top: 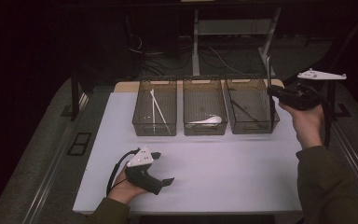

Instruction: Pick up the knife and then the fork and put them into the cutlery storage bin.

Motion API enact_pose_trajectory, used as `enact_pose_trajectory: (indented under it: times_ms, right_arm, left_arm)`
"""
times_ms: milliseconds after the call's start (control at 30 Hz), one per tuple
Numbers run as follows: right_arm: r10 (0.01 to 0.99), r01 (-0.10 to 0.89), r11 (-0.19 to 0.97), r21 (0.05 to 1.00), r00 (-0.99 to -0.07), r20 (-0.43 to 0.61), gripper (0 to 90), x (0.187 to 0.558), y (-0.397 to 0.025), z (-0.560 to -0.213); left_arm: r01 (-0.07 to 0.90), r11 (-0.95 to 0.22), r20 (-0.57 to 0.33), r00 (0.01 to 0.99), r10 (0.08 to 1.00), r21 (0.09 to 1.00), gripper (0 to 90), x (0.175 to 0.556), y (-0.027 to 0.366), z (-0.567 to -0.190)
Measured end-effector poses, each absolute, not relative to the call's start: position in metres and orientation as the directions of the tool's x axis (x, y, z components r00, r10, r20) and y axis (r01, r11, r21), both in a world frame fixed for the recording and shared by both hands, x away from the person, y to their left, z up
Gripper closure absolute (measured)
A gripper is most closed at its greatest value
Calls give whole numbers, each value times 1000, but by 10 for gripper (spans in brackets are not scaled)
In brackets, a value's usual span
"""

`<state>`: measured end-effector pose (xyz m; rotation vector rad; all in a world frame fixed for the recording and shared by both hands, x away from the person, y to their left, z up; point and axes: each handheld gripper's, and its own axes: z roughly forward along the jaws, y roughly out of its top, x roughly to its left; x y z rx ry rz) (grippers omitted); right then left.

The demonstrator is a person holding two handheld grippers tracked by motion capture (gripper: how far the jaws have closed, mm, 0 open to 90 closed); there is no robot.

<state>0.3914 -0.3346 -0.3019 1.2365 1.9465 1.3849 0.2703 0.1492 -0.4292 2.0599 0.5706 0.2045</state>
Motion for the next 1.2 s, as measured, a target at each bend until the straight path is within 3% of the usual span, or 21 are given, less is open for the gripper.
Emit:
enact_pose_trajectory:
  times_ms: [400, 633, 1200]
  right_arm:
    - [898, 398, 69, 915, -425, 117, 796, 431, -336, -306]
    - [914, 425, 121, 897, -400, 66, 796, 447, -337, -320]
    - [899, 489, 222, 843, -438, 18, 795, 451, -339, -355]
  left_arm:
    - [309, -433, -81, 879, 470, 847, 0, 271, 150, -429]
    - [315, -431, -87, 878, 471, 846, 0, 271, 151, -429]
    - [316, -435, -89, 880, 466, 843, 0, 272, 150, -430]
